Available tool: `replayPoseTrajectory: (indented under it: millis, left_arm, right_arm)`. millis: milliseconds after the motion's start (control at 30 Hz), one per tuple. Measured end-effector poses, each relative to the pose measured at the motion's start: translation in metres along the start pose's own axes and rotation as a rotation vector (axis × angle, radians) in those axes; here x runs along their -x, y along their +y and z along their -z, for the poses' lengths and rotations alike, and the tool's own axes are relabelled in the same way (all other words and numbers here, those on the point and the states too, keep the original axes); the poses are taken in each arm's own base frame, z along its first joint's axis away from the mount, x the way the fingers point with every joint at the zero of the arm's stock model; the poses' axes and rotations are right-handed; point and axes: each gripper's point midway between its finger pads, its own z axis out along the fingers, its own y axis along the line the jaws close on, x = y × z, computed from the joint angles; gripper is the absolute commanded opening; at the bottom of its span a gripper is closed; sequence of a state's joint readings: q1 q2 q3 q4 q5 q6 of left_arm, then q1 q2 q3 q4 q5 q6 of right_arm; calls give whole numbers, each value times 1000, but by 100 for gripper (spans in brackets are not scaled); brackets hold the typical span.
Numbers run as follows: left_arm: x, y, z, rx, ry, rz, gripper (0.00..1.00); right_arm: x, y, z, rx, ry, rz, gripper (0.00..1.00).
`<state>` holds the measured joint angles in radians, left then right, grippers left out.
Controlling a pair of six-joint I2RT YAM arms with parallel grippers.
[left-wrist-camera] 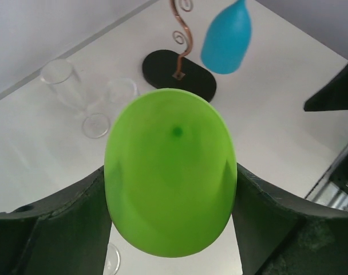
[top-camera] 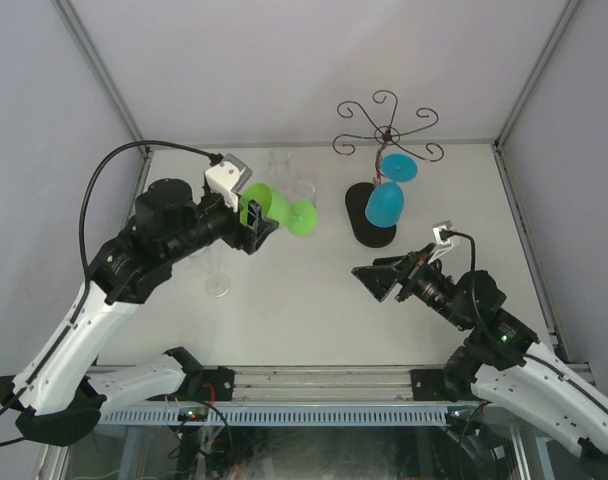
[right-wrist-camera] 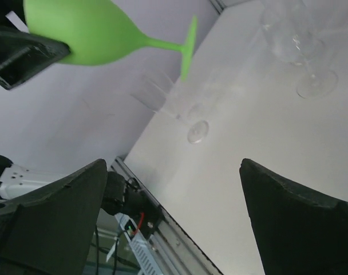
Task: Place the wine glass upside down on the wine glass rack
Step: Pick up the wine glass at the center of the board, then turn the wine glass upside down at the wine rack.
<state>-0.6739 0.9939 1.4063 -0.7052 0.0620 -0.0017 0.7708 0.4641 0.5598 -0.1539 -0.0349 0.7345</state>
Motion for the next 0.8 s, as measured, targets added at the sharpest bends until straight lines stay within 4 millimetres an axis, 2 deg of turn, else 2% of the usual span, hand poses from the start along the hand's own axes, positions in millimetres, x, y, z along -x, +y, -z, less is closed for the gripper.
replayPoseTrajectory:
  millis: [67,167,367,467,667,800]
  left_arm:
    - [0,-12,0,-33,0,0,58]
    - [3,-28,0,-83,-12,1,57]
    - [12,-53,1,-151,-47,17,56]
    - [15,-62,2,-176,-59,21,56]
    - [20,-71,2,-198,-82,39,56]
    - [18,-72,2,-200,-84,52,56]
  right_arm:
    - [5,13,-4,29,-38,-4,91]
    - [12,21,-13,39,-85,-16,82]
    - [13,17,-37,-4,-120,-49,69]
    - [11,11,-46,-32,-127,-59,66]
    - [18,9,-55,-48,-170,-67,59]
    - [20,10,-61,-40,-182,-67,51]
